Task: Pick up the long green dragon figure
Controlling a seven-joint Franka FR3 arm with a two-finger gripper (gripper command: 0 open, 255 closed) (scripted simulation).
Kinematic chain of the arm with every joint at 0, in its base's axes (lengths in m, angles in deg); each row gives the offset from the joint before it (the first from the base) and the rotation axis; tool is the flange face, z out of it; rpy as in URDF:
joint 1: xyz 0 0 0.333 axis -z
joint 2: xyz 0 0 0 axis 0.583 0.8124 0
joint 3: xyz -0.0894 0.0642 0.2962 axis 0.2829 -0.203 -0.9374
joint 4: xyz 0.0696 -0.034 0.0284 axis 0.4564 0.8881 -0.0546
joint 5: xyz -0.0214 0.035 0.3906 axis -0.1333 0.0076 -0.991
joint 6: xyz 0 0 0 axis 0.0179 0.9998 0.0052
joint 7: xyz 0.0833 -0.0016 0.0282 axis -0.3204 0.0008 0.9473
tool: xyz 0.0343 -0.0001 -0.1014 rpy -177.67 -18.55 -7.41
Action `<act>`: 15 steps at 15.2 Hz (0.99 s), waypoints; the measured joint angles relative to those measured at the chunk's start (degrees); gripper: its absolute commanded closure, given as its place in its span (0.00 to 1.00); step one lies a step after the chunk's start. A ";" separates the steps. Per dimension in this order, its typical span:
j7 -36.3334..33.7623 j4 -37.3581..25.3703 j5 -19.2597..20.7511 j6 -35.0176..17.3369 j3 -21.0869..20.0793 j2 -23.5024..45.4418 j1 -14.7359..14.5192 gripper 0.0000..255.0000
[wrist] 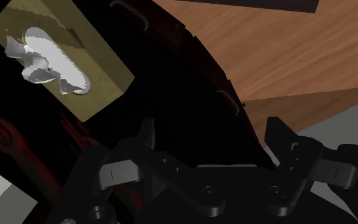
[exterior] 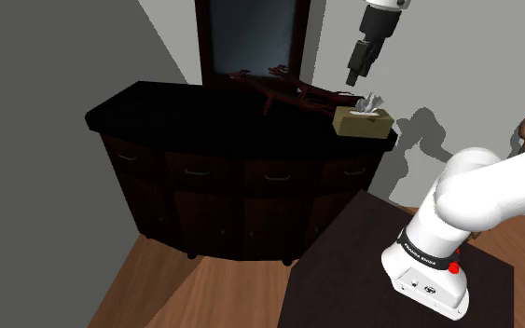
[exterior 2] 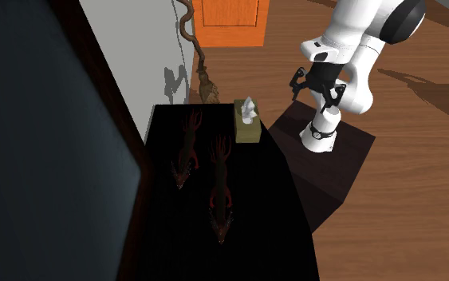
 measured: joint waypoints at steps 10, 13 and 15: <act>15.20 -2.67 1.36 -11.09 9.61 12.52 -2.50 0.00; 21.47 -6.51 0.28 -14.47 13.20 19.43 -3.94 0.00; 25.62 -8.98 -0.91 -16.13 15.28 23.54 -4.83 0.00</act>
